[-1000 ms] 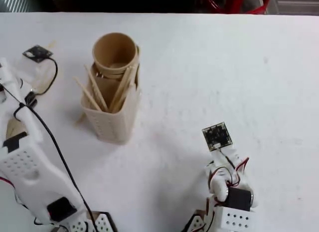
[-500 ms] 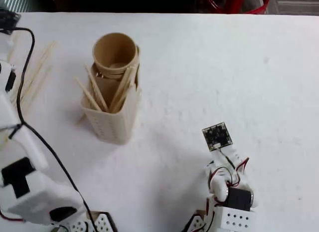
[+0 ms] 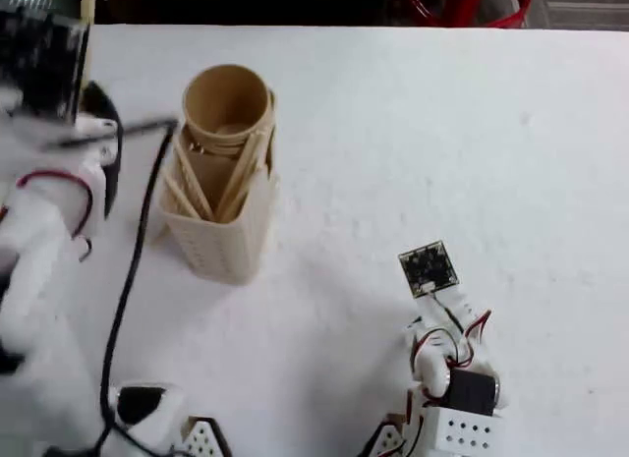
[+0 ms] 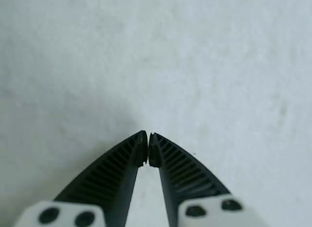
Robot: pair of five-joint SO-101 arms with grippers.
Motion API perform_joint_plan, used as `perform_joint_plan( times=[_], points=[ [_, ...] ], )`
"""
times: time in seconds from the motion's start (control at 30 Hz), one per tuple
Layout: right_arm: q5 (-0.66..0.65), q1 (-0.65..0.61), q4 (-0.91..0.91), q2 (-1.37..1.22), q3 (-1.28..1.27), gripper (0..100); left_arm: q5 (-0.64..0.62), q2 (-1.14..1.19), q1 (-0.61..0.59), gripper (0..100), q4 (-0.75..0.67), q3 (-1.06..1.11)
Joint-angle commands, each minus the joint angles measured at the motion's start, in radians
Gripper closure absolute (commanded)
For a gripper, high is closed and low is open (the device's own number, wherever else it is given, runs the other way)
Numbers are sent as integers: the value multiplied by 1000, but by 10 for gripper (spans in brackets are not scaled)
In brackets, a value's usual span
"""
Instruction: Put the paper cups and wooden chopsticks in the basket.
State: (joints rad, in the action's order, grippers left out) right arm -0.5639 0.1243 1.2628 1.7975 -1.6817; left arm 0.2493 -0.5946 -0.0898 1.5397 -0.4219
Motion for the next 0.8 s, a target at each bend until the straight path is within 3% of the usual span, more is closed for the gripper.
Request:
perform_joint_plan(
  times=[0.0,0.13,0.33,0.6,0.77],
  points=[
    [-3,4,-16,7,-9,980,-80,-64,128,978,-132,92],
    [-3,4,-16,7,-9,980,-133,-110,208,978,-325,351],
    [-3,4,-16,7,-9,980,-172,-259,216,977,-652,710],
    [-3,4,-16,7,-9,980,-183,-314,211,976,-770,961],
    [-3,4,-16,7,-9,980,-186,-317,206,898,-896,1102]
  ],
)
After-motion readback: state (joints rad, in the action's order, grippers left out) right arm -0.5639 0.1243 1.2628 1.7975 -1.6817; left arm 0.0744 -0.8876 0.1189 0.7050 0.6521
